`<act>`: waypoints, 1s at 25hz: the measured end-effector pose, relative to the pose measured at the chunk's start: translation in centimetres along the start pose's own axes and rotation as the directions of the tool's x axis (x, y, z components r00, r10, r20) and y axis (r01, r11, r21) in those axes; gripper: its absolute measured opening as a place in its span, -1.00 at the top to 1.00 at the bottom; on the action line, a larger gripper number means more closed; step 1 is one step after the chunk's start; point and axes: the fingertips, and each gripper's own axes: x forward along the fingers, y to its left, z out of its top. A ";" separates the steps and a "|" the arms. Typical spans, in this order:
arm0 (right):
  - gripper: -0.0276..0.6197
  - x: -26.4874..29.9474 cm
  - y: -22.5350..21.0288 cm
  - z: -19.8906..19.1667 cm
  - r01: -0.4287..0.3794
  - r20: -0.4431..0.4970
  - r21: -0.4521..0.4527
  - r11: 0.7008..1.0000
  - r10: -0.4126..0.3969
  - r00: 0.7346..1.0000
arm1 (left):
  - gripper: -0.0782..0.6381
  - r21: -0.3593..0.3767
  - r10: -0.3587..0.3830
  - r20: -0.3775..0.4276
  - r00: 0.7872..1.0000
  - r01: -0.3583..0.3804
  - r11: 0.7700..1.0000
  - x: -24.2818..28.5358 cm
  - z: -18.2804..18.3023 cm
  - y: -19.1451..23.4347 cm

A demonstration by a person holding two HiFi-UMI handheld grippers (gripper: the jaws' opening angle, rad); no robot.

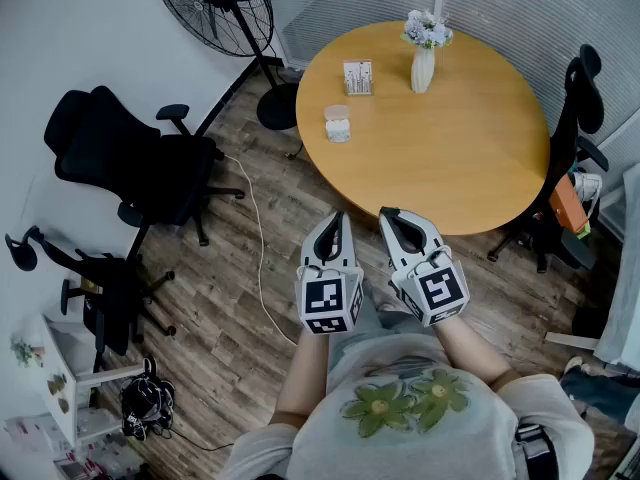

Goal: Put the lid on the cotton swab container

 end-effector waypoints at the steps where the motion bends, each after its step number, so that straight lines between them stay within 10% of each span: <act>1: 0.93 0.1 0.0 0.0 0.000 -0.002 -0.003 1.000 0.000 1.000 | 0.77 -0.001 0.000 -0.001 1.000 0.000 1.000 0.1 0.0 0.2; 25: 0.92 8.7 -5.8 -1.4 0.014 -0.057 -0.023 1.000 -0.015 0.998 | 0.76 -0.012 0.018 -0.070 0.997 -0.019 1.000 10.1 -0.8 5.4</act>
